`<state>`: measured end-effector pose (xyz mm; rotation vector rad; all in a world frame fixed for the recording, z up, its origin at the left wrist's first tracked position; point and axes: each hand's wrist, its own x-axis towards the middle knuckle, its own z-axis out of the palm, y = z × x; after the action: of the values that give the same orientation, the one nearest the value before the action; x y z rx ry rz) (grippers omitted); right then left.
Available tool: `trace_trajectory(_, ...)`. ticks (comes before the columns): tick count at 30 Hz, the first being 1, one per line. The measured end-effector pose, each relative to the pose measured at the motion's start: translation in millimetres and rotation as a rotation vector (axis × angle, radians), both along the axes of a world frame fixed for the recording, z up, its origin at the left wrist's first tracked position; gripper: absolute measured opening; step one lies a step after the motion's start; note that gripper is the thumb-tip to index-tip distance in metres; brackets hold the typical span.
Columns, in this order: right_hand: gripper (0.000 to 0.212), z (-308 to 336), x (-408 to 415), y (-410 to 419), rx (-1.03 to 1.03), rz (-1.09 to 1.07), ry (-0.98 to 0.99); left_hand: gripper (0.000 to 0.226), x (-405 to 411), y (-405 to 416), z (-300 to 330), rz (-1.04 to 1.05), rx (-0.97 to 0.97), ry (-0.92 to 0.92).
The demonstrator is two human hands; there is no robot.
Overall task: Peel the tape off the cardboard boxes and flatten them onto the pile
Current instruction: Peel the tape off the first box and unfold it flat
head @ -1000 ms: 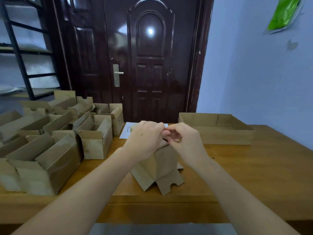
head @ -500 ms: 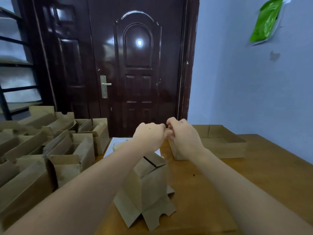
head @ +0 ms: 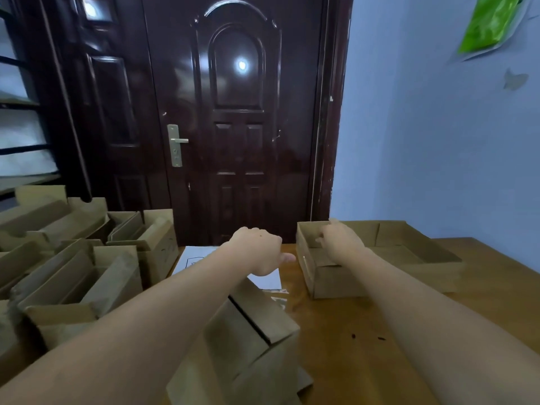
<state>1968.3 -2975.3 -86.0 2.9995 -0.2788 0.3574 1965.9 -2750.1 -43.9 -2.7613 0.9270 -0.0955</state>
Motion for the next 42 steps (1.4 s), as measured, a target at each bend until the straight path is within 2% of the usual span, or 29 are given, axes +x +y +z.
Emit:
trace_trajectory(2, 0.029, -1.9, 4.9, 3.7, 0.019, 0.017, 0.043, 0.068, 3.2, 4.4, -2.3, 0.012, 0.0, 0.01)
trace_trajectory(5, 0.027, 0.5, 1.3, 12.5, 0.093, 0.01, 0.009, 0.068, 0.0, 14.6, -3.7, 0.022, -0.009, -0.001)
trace_trajectory(10, 0.049, 29.5, -45.2, 56.2, 0.101, 0.281, 0.069, 0.064, -23.3, 41.4, 6.7, 0.019, -0.048, -0.071)
trace_trajectory(13, 0.053, 48.0, -82.9, 85.9, 0.105, 0.388, 0.105, 0.061, -45.4, 65.5, 16.0, 0.048, -0.095, -0.064)
trace_trajectory(18, 0.056, 63.7, -140.1, 125.5, 0.168, 0.433, 0.151, 0.059, -87.1, 111.1, 21.1, 0.085, -0.142, -0.077)
trace_trajectory(23, 0.056, 61.3, -186.9, 153.4, 0.216, 0.419, 0.203, 0.055, -123.4, 146.8, 13.8, -0.018, -0.201, 0.009)
trace_trajectory(26, 0.045, 54.9, -197.2, 160.8, 0.206, 0.376, 0.274, 0.055, -133.6, 151.5, 3.7, -0.063, -0.203, 0.063)
trace_trajectory(31, 0.027, 49.1, -199.3, 160.5, 0.332, 0.346, 0.162, 0.054, -147.4, 146.6, 2.8, -0.193, -0.162, 0.057)
trace_trajectory(34, 0.032, 52.6, -198.2, 150.5, 0.413, 0.358, 0.106, 0.053, -151.3, 144.5, 5.5, -0.249, -0.17, 0.053)
trace_trajectory(37, 0.042, 55.3, -192.1, 138.5, 0.469, 0.373, 0.094, 0.075, -150.8, 138.5, 4.7, -0.228, -0.185, 0.123)
trace_trajectory(40, 0.04, 51.2, -185.6, 137.1, 0.347, 0.357, -0.023, 0.086, -154.8, 127.0, 3.1, -0.211, -0.149, 0.169)
trace_trajectory(42, 0.022, 49.5, -186.2, 143.1, 0.189, 0.332, -0.185, 0.08, -157.1, 119.6, 1.6, -0.233, -0.183, 0.14)
